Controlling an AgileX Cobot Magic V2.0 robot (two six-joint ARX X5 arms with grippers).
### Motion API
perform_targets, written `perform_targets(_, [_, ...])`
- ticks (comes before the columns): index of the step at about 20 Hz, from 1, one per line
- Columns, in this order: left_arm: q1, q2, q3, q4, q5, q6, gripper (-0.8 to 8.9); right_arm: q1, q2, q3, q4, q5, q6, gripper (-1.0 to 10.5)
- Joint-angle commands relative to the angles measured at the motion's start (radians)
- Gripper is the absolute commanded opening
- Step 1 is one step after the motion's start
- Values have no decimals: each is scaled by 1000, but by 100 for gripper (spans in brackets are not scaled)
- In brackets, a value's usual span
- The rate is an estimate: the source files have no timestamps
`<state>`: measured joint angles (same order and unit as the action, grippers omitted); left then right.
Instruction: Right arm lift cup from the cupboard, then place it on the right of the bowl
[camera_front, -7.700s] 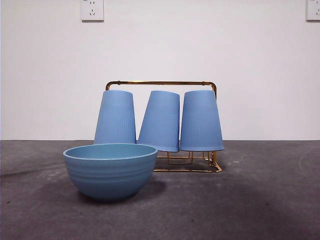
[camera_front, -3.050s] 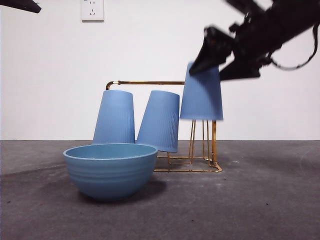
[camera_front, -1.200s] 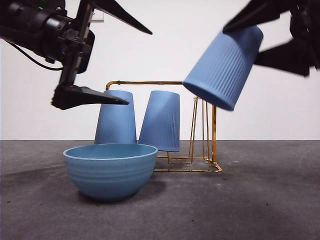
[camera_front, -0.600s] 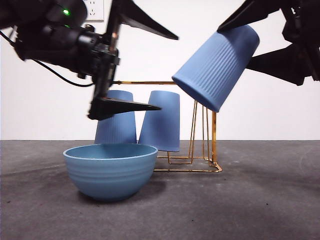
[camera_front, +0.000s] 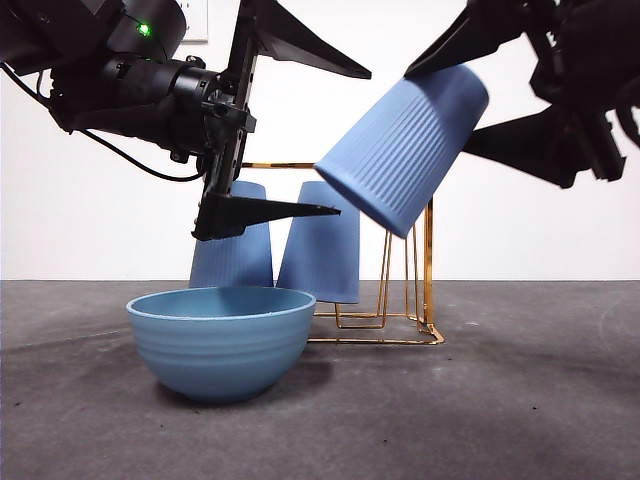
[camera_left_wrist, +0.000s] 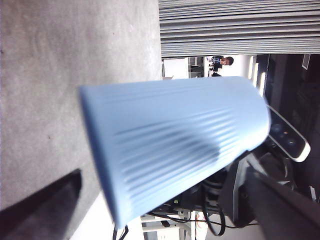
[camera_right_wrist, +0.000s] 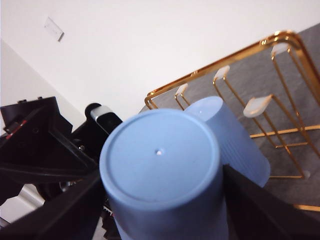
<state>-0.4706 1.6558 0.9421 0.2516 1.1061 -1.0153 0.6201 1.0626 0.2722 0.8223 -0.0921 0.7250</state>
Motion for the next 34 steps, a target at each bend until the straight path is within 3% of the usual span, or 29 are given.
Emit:
perform_targets(1, [-5,17,16,8,10,-12,404,24,32,3,59,21,32,315])
perform_targets(10, [-6,17,16,3,9,-23,111,39,69,3,68,45,35,315])
perform_targets(13, [-5,17,16,3,8,-23,108,39,69,3,68,52,35,315])
perform_targets(18, [-2,17,16,3,-18,-22,23,39,69,3,67,51,34,315])
perform_targets(24, [1,17,16,7,-26,-14,17,39,69,3,57,40,14,322])
perform_targets(30, [6,17,16,10,-26,11,16,39,68,3,24,40,-5,491])
perform_targets(34, [9,17,16,10,-26,27,15,37,66,3,-2,29,-42,511])
